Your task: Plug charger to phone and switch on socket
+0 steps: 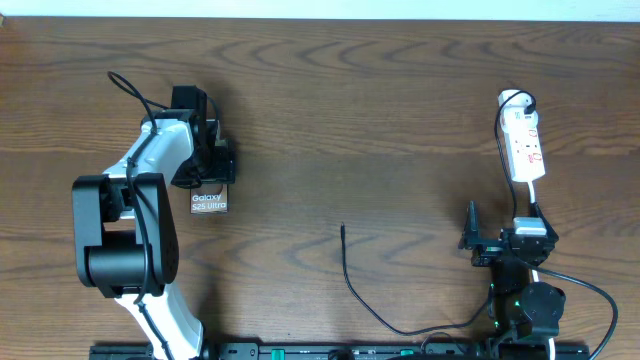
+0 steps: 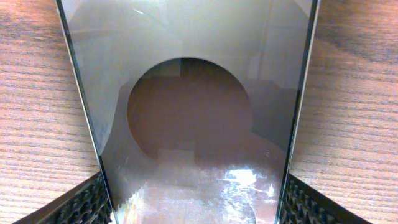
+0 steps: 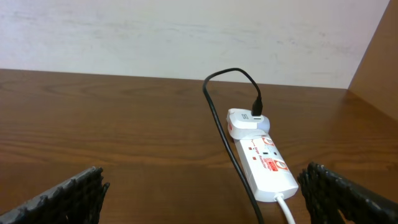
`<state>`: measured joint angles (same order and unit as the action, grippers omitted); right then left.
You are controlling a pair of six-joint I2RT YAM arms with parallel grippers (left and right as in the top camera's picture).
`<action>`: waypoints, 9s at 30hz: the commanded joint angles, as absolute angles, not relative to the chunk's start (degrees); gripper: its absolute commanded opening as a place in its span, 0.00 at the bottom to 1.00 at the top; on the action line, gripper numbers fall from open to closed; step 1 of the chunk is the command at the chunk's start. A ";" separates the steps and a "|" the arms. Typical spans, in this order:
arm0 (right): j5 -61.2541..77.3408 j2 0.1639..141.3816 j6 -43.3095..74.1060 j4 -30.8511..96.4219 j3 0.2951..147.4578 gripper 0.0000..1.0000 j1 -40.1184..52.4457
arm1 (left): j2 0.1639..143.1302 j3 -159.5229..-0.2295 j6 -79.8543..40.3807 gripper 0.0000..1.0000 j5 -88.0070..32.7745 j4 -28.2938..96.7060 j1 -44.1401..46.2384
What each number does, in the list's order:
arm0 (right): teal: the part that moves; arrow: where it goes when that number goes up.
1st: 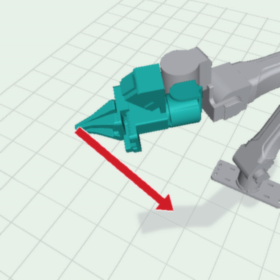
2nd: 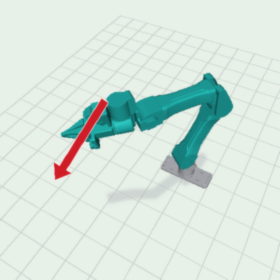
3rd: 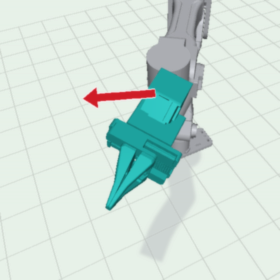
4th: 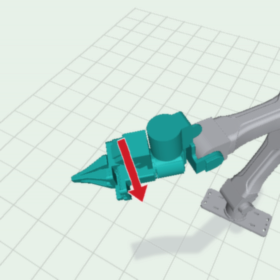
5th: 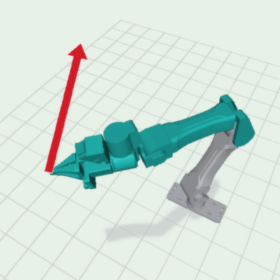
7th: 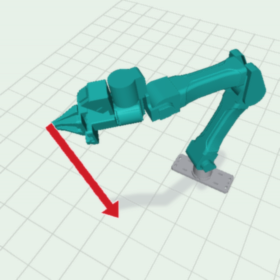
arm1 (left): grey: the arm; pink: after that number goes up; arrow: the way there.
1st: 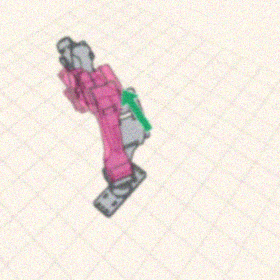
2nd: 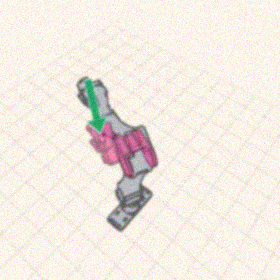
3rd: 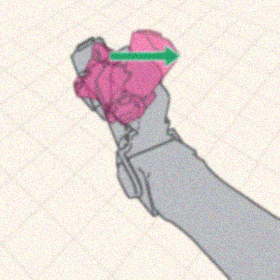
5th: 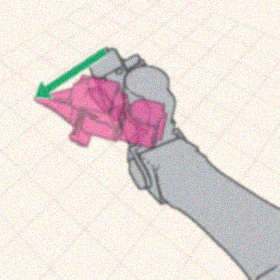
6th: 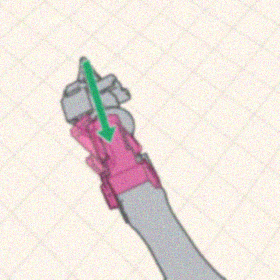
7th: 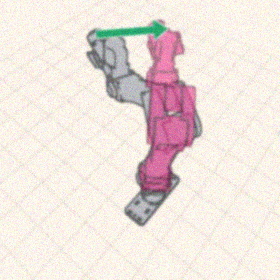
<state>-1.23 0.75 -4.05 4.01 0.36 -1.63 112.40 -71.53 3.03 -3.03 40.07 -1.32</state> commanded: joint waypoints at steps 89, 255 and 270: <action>-1.04 0.75 -4.80 4.19 0.32 0.99 -1.30 | 99.15 -74.41 1.43 0.08 -10.02 39.77 -1.15; 70.04 92.36 15.86 10.02 51.57 0.99 -0.95 | 93.95 -74.32 -72.23 0.08 -31.11 50.06 -0.97; 56.90 94.13 29.82 6.79 51.57 0.99 7.86 | 93.97 -74.11 -80.34 0.07 -18.41 50.65 5.96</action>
